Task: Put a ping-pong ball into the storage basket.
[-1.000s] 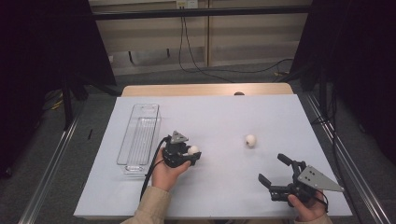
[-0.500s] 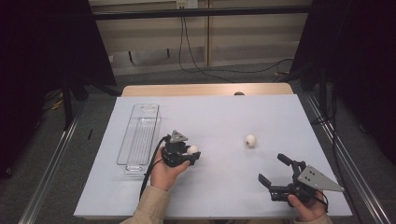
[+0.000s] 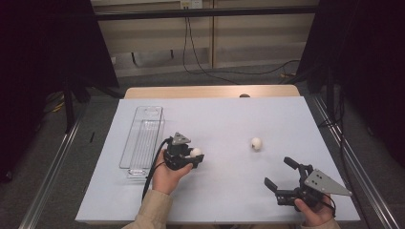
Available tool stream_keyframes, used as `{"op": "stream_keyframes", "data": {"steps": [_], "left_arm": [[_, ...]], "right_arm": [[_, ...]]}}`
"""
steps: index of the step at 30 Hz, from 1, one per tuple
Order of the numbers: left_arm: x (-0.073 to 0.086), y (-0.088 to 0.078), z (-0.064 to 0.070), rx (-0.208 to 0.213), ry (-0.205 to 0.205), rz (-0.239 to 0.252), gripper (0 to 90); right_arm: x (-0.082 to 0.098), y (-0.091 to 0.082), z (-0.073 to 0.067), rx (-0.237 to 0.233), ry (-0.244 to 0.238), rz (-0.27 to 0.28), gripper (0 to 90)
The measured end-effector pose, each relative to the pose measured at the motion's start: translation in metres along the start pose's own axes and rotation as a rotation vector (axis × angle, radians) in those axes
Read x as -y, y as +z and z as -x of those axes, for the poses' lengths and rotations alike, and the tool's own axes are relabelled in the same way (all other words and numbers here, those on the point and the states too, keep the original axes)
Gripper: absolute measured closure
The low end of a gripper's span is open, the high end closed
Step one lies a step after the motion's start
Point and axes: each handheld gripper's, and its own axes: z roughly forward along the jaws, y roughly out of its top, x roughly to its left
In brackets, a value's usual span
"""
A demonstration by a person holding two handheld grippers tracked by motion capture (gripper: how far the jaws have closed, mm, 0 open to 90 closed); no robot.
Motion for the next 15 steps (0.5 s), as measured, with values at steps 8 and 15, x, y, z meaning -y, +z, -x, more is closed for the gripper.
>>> {"op": "stream_keyframes", "data": {"steps": [8, 15], "left_arm": [[-0.0018, -0.0031, -0.0025, 0.0, -0.007, 0.0, 51.1], [-0.0041, -0.0064, -0.0043, -0.002, -0.001, -0.004, 51.1]], "right_arm": [[0.0003, 0.0004, 0.0001, -0.001, -0.003, -0.002, 2.1], [0.0001, 0.0001, -0.0001, 0.0, -0.002, -0.001, 2.1]]}}
